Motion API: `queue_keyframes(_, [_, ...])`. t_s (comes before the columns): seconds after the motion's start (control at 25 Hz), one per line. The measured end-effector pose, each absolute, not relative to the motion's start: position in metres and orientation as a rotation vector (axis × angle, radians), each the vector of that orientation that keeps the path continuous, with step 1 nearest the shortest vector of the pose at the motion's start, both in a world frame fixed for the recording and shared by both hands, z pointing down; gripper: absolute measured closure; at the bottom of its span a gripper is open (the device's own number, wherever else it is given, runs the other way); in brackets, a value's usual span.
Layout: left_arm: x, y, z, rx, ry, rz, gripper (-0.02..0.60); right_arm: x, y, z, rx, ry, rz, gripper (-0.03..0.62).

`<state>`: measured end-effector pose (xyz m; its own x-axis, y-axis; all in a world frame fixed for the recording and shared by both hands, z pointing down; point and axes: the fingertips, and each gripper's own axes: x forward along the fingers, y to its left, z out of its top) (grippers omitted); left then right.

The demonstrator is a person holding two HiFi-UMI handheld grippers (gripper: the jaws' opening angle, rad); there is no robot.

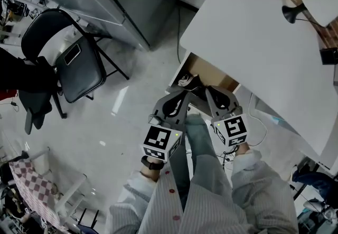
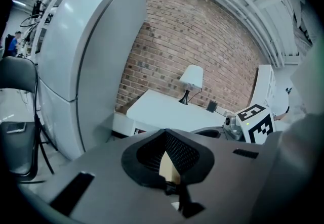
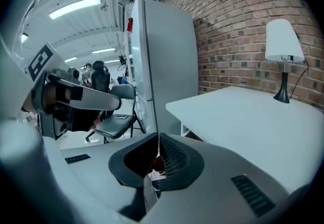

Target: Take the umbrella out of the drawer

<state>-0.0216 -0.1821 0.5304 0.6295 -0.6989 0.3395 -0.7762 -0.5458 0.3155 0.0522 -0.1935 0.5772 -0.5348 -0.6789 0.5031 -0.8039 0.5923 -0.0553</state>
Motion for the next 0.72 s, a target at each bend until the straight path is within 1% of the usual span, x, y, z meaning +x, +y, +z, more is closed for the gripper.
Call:
queue_keyframes(0.36, [-0.015, -0.17, 0.614, 2.369, -1.12, 0.314, 0.574, 0.052, -0.193, 0.661, 1.127, -2.323, 0.365, 0.557])
queue_keyframes(0.56, [-0.008, -0.168, 0.649, 2.337, -1.112, 0.319, 0.574, 0.05, -0.191, 0.696, 1.078, -2.305, 0.346, 0.556])
queue_keyframes(0.72, [-0.007, -0.165, 0.672, 2.321, -1.109, 0.342, 0.572, 0.05, -0.186, 0.728, 1.03, -2.253, 0.397, 0.556])
